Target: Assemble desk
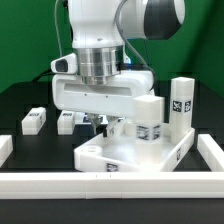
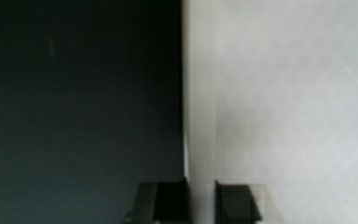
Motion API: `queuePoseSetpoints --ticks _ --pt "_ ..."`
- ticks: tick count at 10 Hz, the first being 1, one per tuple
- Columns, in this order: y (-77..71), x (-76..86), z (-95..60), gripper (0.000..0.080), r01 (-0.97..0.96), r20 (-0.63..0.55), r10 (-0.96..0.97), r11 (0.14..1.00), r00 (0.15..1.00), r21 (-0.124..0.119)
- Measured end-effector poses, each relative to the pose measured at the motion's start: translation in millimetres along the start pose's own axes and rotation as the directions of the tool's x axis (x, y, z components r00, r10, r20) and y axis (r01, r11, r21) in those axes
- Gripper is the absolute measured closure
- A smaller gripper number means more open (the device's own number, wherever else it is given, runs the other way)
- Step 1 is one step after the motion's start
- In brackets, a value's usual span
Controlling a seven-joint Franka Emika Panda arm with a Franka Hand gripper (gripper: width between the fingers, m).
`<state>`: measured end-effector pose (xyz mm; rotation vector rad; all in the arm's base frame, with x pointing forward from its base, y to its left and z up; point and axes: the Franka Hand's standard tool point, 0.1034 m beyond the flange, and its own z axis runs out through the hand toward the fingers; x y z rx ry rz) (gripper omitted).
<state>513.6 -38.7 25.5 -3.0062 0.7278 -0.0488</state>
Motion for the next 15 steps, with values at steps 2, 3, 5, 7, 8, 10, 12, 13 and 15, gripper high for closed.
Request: queuePoseSetpoints --ticks 2,3,5,7,8,10,12,13,15 --pt "4.1 -3.3 2.9 0.0737 0.096 0.008 -0.095 0.995 0.995 -0.007" --pt "4.7 -3.0 2.9 0.0739 0.147 0.008 -0.147 0.989 0.989 -0.009" --pt "2.5 7.5 1.2 0.0739 0.368 -0.004 -0.368 0.930 0.930 -0.011" --pt "-3.3 24.5 -0.1 0.0738 0.617 -0.016 -0.617 0.787 0.786 -0.024" --pt "-0.9 22.9 1.1 0.0738 0.639 -0.009 -0.639 0.769 0.769 -0.025" --pt "1.7 23.8 1.3 0.0739 0.711 0.001 -0.711 0.702 0.703 -0.035" --pt "-20.7 36.6 -5.3 0.0738 0.849 0.005 -0.851 0.525 0.526 -0.064" --pt "-29.3 48.8 -11.0 0.0739 0.893 -0.013 -0.897 0.441 0.442 -0.089" --pt "-35.9 56.0 -16.3 0.0739 0.966 -0.009 -0.974 0.226 0.227 -0.126"
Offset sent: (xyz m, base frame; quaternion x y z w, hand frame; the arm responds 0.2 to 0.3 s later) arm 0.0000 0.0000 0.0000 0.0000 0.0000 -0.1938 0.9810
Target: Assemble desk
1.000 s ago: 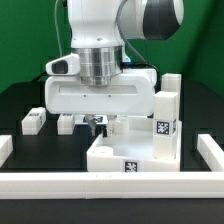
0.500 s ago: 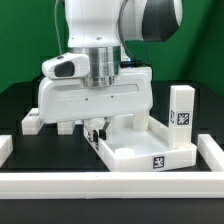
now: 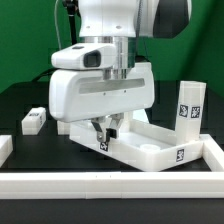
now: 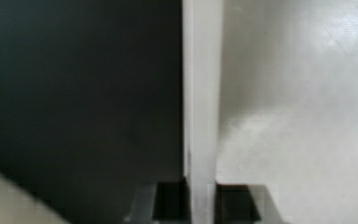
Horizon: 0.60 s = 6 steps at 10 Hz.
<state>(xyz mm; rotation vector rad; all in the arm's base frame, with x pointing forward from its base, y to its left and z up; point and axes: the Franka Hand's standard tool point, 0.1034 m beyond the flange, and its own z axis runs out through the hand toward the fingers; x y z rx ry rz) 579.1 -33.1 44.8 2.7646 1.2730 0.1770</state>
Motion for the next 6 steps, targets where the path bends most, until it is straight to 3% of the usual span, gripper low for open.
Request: queuePoseSetpoints --ticks 3,4,6 --pt "3.9 -2.6 0.3 0.0738 0.174 0.023 -0.174 0.985 0.985 -0.008" --pt "11.0 8.6 -5.5 0.0738 0.268 0.024 -0.267 0.963 0.963 -0.029" --pt "20.6 25.1 -9.8 0.0738 0.511 0.019 -0.511 0.858 0.860 -0.046"
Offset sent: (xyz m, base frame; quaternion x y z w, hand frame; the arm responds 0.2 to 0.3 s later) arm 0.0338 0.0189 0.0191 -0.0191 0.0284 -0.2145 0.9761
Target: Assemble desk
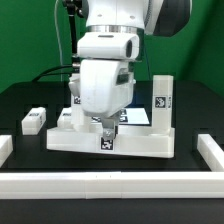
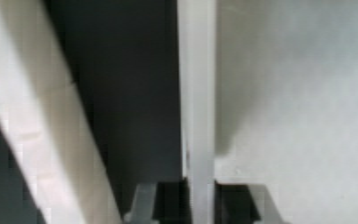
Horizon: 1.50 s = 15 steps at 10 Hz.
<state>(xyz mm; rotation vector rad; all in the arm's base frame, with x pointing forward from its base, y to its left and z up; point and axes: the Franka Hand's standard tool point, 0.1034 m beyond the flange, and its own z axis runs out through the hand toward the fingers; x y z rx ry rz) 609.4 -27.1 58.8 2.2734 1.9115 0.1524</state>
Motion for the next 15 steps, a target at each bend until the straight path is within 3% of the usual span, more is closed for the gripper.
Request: queuePoseSetpoints --ticks 1,2,3,6,8,12,13,15 --pt "5.5 4.9 2.9 0.0738 0.111 -0.005 -0.111 0.994 0.994 -0.001" --pt "2.1 1.1 9.4 0.0738 0.031 -0.007 -0.032 0.999 0.999 -0.020" --pt "-1.5 -0.7 11.0 0.0738 0.036 -0.002 -0.036 0.999 0.999 -0.007" --pt "-1.6 0.5 11.5 0.0738 0.027 -0.002 -0.027 1.000 1.000 -0.004" --pt "6.7 17.9 13.8 0.0738 0.068 -0.017 -0.068 0.998 0.998 -0.019" --pt "20.7 61.7 32.7 0.0738 0.104 -0.047 -0.106 0.994 0.993 -0.041" --pt "31.4 66.6 34.5 0.0738 0.100 -0.045 -0.102 0.994 0.994 -0.050" --pt "37.9 67.3 33.1 0.0738 0.090 -0.019 -0.090 0.996 0.996 -0.014"
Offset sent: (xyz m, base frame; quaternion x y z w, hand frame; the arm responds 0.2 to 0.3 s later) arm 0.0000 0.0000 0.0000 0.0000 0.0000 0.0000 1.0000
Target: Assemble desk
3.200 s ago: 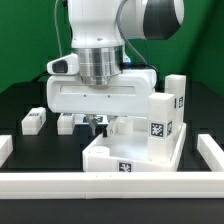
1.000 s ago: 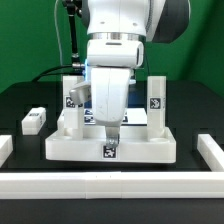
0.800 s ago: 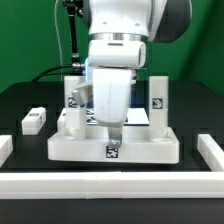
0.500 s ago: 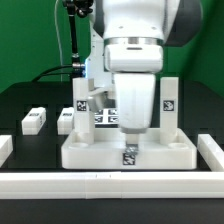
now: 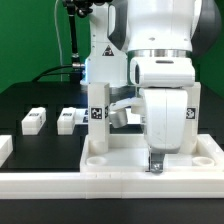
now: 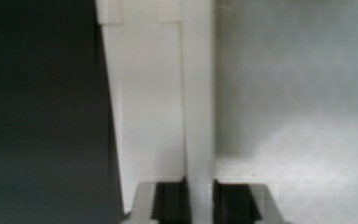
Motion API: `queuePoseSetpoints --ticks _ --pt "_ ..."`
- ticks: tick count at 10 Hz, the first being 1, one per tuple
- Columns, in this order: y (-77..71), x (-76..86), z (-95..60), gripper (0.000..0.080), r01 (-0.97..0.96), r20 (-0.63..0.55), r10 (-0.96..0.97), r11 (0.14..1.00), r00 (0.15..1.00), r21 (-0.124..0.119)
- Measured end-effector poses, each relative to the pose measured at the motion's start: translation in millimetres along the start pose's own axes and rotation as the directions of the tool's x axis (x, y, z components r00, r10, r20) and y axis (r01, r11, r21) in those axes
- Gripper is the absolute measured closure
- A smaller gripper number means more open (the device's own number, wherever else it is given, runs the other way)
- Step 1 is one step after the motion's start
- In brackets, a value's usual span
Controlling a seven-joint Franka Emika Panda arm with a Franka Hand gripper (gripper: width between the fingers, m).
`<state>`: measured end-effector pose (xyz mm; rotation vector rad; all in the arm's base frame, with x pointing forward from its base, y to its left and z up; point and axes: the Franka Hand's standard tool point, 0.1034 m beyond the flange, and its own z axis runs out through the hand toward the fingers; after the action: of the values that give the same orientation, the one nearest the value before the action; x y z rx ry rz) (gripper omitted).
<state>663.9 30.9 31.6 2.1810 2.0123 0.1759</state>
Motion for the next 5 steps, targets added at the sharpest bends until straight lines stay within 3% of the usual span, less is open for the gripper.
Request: queuePoseSetpoints --ticks 2,5 --pt "0.6 -4.3 -7.0 0.0738 0.008 0.018 -0.009 0.998 1.000 0.067" --pt "-2.1 -8.2 -3.9 0.0738 0.002 0.017 -0.003 0.998 1.000 0.062"
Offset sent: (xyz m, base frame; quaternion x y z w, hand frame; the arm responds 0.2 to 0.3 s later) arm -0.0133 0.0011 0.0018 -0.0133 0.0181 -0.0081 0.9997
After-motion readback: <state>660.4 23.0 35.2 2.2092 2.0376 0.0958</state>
